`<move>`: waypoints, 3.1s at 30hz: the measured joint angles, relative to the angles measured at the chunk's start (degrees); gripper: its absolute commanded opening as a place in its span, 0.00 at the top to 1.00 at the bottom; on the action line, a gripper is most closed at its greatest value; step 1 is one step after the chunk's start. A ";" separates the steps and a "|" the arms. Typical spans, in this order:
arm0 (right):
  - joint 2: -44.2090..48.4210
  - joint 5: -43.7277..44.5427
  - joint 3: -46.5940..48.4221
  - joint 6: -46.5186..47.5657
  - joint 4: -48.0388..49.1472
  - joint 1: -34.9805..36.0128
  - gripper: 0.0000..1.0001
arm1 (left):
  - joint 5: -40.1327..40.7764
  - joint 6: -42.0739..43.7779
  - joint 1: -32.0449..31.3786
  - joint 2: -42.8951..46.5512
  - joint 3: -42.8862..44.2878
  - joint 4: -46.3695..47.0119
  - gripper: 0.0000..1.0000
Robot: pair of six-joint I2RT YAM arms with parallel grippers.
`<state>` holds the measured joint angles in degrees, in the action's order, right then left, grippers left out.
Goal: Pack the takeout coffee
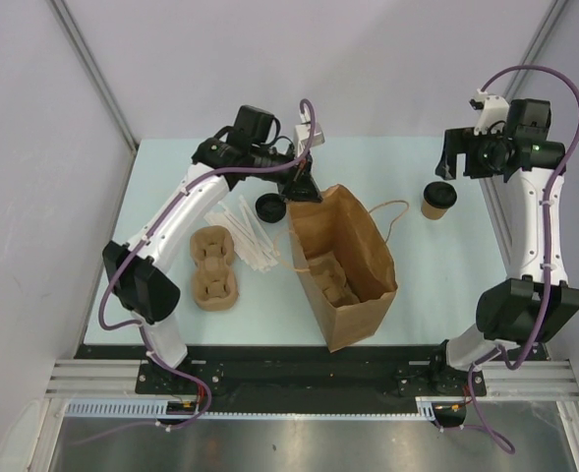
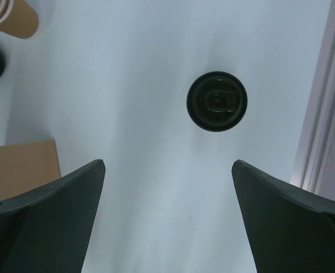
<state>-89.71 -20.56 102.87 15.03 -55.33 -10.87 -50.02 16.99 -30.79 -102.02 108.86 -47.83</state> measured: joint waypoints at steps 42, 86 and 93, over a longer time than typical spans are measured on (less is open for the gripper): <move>-30.80 6.91 6.43 4.66 6.97 1.18 0.02 | 2.49 -5.51 3.32 -5.84 15.76 0.96 0.01; -21.29 12.15 5.66 12.76 6.58 4.02 0.30 | 4.92 -9.64 11.10 -2.97 14.56 2.38 0.01; -19.85 10.14 22.45 13.46 -0.33 7.04 0.32 | 4.83 -11.56 16.52 -0.63 10.86 3.17 0.00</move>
<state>-109.56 -10.41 125.32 28.49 -55.66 -3.84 -45.19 5.43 -14.26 -102.65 119.72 -44.66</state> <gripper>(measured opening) 0.849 0.995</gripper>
